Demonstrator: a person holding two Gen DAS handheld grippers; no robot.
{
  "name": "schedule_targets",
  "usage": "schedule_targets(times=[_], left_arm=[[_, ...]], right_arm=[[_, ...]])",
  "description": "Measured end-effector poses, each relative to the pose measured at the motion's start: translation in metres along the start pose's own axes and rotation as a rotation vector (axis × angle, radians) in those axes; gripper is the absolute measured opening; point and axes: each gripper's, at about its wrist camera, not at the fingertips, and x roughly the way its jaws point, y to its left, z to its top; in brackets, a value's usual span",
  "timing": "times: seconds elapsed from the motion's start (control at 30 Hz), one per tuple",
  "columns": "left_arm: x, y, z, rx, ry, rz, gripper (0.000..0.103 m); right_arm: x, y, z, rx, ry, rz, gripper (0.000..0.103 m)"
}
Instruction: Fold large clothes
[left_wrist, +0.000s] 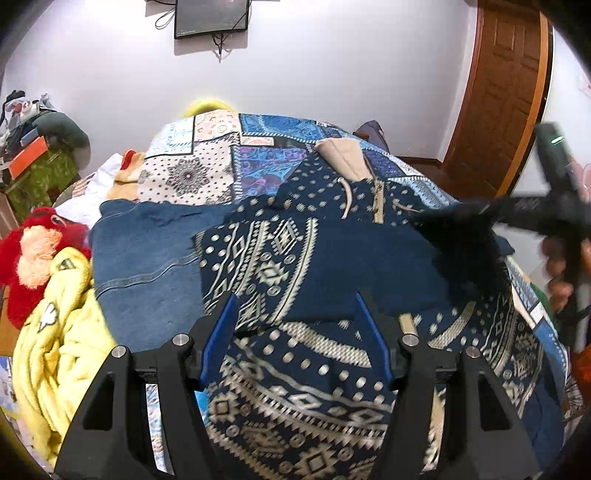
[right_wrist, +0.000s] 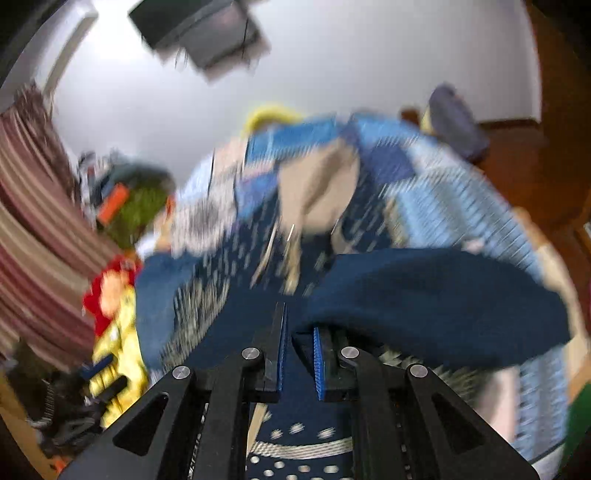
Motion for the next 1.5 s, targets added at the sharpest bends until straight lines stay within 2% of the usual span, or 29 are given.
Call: schedule_targets(times=[0.13, 0.2, 0.3, 0.47, 0.53, 0.63, 0.67, 0.73, 0.83, 0.93, 1.0, 1.1, 1.17, 1.23, 1.37, 1.5], left_arm=[[-0.007, 0.013, -0.015, 0.005, 0.015, 0.031, 0.063], [-0.009, 0.018, -0.023, 0.001, 0.024, 0.037, 0.063], [-0.008, 0.023, -0.032, -0.013, 0.043, 0.043, 0.063], [-0.005, 0.023, -0.04, -0.041, 0.071, 0.039, 0.063], [-0.006, 0.018, -0.038, -0.044, 0.073, 0.027, 0.063], [-0.01, 0.003, -0.032, -0.027, 0.07, 0.014, 0.063], [-0.012, -0.002, -0.029, -0.019, 0.067, 0.011, 0.063], [-0.014, -0.013, -0.024, 0.002, 0.06, 0.002, 0.063], [-0.015, -0.035, -0.011, 0.041, 0.047, -0.015, 0.063], [-0.01, -0.064, 0.008, 0.089, 0.044, -0.041, 0.065], [-0.003, -0.086, 0.02, 0.12, 0.042, -0.056, 0.07], [0.014, -0.126, 0.038, 0.168, 0.049, -0.109, 0.071], [0.027, -0.158, 0.049, 0.203, 0.066, -0.159, 0.072], [0.046, -0.196, 0.058, 0.251, 0.089, -0.198, 0.078], [0.082, -0.262, 0.064, 0.369, 0.137, -0.247, 0.078], [0.122, -0.323, 0.058, 0.484, 0.199, -0.277, 0.079]], right_arm=[[0.063, 0.01, -0.038, -0.002, 0.132, -0.097, 0.01], [0.078, 0.006, -0.05, 0.013, 0.175, -0.147, 0.01], [0.074, 0.004, -0.06, 0.03, 0.145, -0.153, 0.01], [0.057, 0.002, -0.071, 0.099, 0.237, -0.147, 0.01], [0.05, 0.003, -0.078, 0.103, 0.303, -0.084, 0.011], [0.063, -0.011, -0.102, 0.255, 0.508, 0.186, 0.01], [0.062, -0.015, -0.107, 0.296, 0.508, 0.204, 0.01], [0.051, -0.017, -0.109, 0.242, 0.468, 0.201, 0.01], [0.022, -0.02, -0.103, 0.127, 0.364, 0.11, 0.01], [-0.019, -0.037, -0.091, 0.085, 0.229, 0.056, 0.01], [-0.052, -0.053, -0.082, 0.071, 0.13, 0.011, 0.01], [-0.1, -0.077, -0.073, 0.007, -0.004, -0.119, 0.01], [-0.125, -0.094, -0.074, -0.031, -0.063, -0.213, 0.01], [-0.147, -0.111, -0.076, -0.046, -0.106, -0.297, 0.01], [-0.17, -0.144, -0.084, -0.031, -0.15, -0.408, 0.01], [-0.172, -0.175, -0.094, 0.053, -0.137, -0.418, 0.01]])
